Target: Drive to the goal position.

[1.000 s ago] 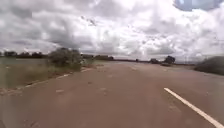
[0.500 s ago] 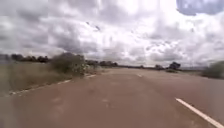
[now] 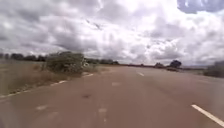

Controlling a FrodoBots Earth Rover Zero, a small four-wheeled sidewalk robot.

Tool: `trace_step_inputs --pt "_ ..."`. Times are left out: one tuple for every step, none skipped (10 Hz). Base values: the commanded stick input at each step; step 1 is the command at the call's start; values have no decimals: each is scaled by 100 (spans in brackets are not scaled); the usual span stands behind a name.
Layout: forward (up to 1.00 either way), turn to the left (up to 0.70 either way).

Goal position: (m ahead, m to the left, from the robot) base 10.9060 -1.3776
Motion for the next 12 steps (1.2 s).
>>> trace_step_inputs --pt "100 -32" --pt "100 -34" --pt "100 -26" --pt "100 -17" --pt "100 -8" --pt "100 0" --pt "100 0" --pt "100 0" --pt "100 0" --pt "100 0" --pt "100 0" --pt "100 0"
